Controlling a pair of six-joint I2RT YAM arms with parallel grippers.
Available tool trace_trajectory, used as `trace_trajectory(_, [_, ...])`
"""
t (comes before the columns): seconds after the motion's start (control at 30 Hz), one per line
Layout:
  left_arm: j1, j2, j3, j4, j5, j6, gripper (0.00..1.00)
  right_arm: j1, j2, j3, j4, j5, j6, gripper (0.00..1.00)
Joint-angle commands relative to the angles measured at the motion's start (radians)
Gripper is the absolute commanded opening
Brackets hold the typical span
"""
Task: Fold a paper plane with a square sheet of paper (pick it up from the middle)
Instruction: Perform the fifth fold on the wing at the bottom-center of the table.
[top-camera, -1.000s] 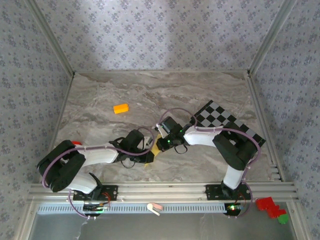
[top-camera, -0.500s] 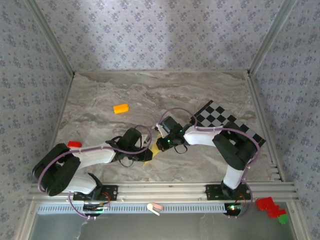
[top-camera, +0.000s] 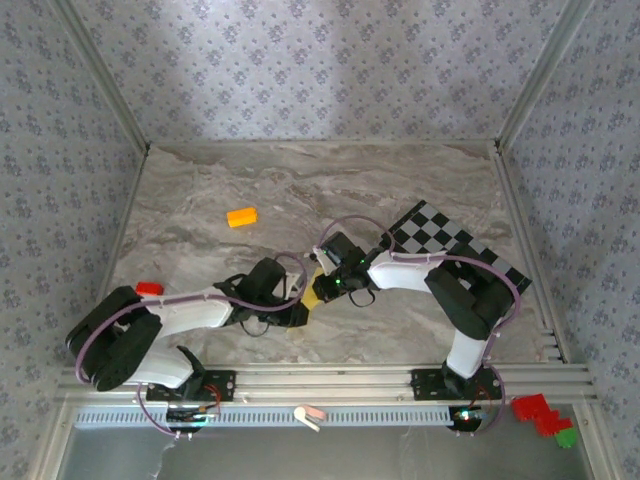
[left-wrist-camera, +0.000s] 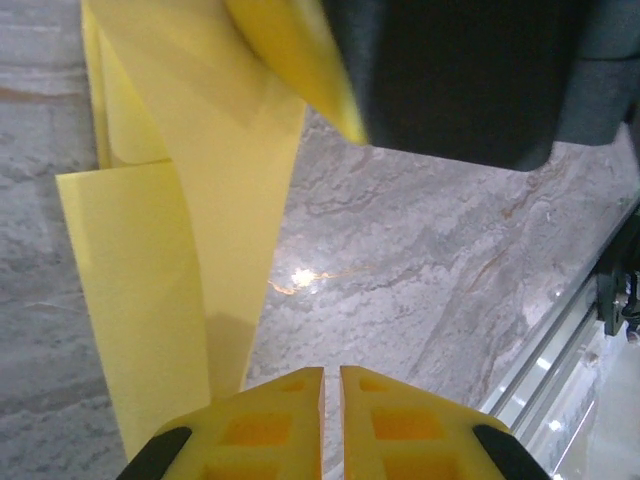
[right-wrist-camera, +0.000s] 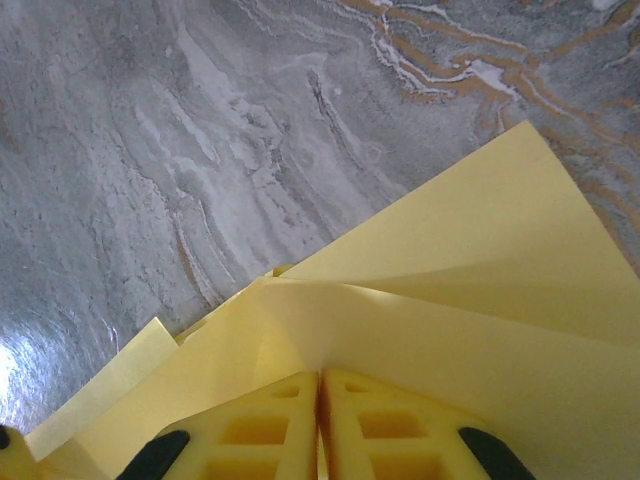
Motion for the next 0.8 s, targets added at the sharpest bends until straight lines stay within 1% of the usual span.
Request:
trace_trajectory(0.0, [0.020, 0.028, 0.023, -0.037, -0.012, 0.012, 0.11, -0.007, 0.052, -0.035, -0.075, 0.051, 0.000, 0.12])
trace_trajectory(0.4, [0.061, 0.030, 0.002, -0.047, -0.006, 0.020, 0.11, -0.009, 0.061, -0.039, -0.066, 0.049, -0.001, 0.12])
trace_trajectory(0.77, [0.092, 0.071, -0.011, -0.018, 0.021, 0.018, 0.11, -0.008, 0.056, -0.036, -0.074, 0.052, -0.001, 0.12])
